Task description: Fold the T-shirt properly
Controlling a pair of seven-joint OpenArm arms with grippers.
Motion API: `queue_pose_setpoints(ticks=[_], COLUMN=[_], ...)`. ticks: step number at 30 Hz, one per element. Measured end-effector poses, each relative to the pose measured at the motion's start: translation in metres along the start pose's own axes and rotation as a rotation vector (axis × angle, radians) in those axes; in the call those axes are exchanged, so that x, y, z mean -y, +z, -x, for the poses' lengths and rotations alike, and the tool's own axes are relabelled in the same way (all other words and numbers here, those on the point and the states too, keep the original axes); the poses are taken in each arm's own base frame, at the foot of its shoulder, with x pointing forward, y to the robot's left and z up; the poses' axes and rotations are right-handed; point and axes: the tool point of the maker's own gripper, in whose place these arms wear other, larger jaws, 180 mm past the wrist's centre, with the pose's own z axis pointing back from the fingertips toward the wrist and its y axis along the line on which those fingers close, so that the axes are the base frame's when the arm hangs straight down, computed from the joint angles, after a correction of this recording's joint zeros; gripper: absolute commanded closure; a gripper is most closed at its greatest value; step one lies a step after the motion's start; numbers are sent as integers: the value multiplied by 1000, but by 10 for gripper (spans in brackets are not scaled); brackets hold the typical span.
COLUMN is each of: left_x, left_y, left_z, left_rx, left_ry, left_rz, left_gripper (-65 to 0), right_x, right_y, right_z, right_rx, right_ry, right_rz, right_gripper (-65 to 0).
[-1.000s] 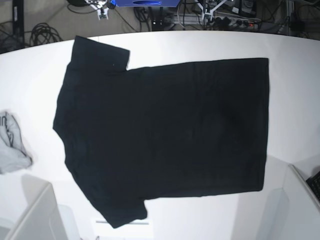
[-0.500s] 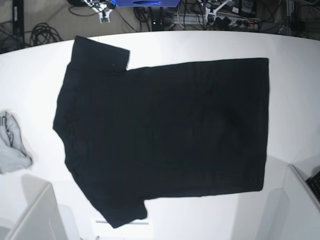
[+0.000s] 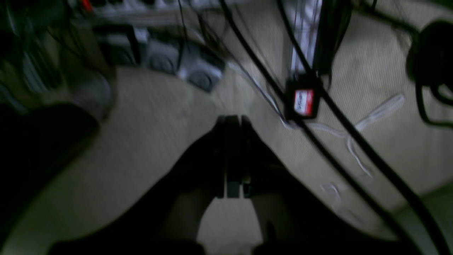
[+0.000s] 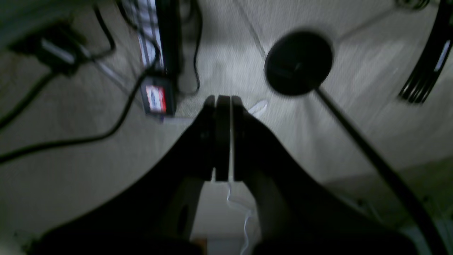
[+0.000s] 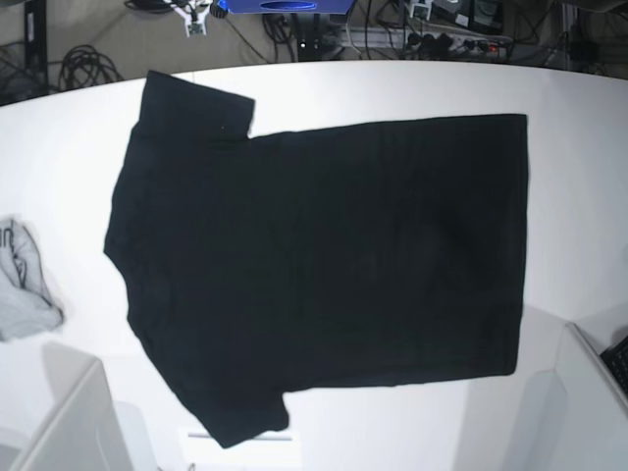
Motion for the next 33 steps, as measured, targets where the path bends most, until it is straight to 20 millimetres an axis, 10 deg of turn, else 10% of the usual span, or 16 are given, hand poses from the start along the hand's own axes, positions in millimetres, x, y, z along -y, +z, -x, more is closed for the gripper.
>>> queue_pose_setpoints(ticks=[9,27,33], left_x=[-13,-47,-111], left_y=[40,172,215], left_z=[3,-61,-95], left_rx=[106,407,542], left_ry=[-30,91,160], left_rz=[-15,70,-128], left_gripper=[0,0,0], right_x=[46,139,153], right_y=[51,163,212], right_z=[-14,-90,-134], right_rx=[91,288,415], right_ry=[-148,-298,-287], right_rz=[126,363,416], right_gripper=[0,0,0])
